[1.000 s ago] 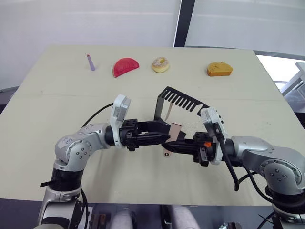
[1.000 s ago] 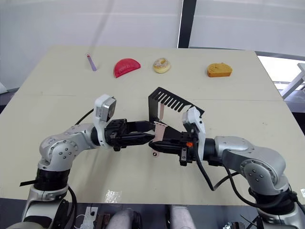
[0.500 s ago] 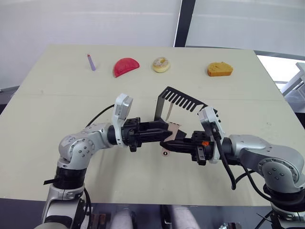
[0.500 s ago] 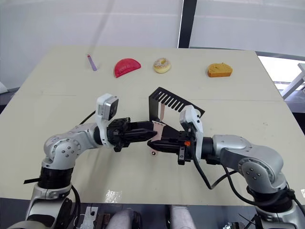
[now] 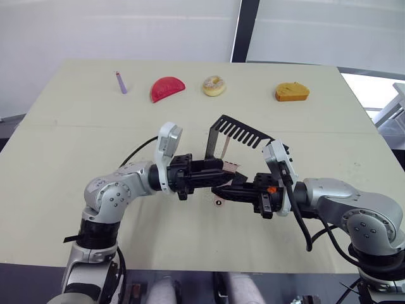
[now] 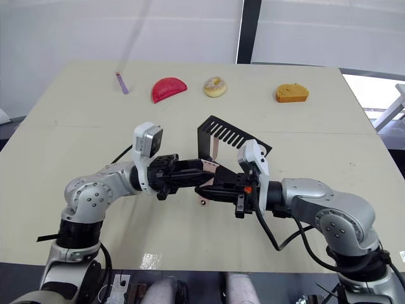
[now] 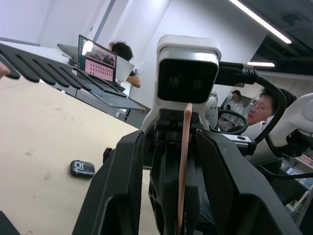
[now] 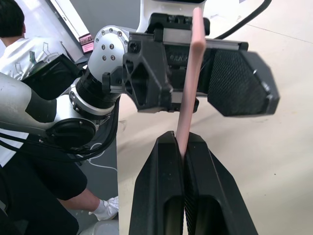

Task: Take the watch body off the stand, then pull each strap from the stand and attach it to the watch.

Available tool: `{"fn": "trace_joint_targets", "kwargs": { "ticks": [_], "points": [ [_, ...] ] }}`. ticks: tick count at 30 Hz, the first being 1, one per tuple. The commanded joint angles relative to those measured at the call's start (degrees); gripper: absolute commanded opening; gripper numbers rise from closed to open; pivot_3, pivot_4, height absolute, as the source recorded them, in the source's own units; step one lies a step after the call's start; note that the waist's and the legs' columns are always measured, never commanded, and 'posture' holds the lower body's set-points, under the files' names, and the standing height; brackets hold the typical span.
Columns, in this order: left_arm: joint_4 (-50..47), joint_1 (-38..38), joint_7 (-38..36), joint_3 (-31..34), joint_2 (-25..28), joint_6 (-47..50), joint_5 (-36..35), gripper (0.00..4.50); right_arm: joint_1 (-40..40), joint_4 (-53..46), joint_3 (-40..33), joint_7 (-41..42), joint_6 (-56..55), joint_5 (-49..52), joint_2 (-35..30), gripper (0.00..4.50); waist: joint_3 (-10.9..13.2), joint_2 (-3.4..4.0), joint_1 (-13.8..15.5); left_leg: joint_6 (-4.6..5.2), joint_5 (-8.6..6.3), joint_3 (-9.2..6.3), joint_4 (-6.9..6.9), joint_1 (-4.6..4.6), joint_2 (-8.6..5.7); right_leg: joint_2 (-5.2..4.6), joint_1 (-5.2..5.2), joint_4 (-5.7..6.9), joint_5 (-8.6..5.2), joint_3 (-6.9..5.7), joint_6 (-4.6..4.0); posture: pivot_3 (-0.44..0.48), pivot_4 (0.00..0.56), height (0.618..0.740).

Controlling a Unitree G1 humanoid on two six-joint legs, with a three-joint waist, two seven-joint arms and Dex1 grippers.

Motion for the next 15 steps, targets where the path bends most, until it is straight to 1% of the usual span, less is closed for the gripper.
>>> {"fn": "trace_joint_targets", "kwargs": {
  "ticks": [1,15],
  "points": [
    [-1.35,-0.81,0.49,0.91,-0.25,0.14,-1.85,1.86,-0.59,-0.48,-0.26,-0.53,0.03,0.39,-0.11,0.00,0.00,0.00,-0.02,0.00,0.00,0.00,0.00,0.00,0.00,0.00,0.00,0.00,0.00,0.00,0.00,0.000,0.150,0.737],
    [-1.11,-0.48,-0.30,1.28,2.45,1.28,-2.59,1.86,-0.77,0.45,-2.00,-0.54,0.99,1.96,-0.62,0.00,0.00,0.00,0.02,0.00,0.00,0.00,0.00,0.00,0.00,0.00,0.00,0.00,0.00,0.00,0.00,0.000,0.150,0.737]
  ]
}}
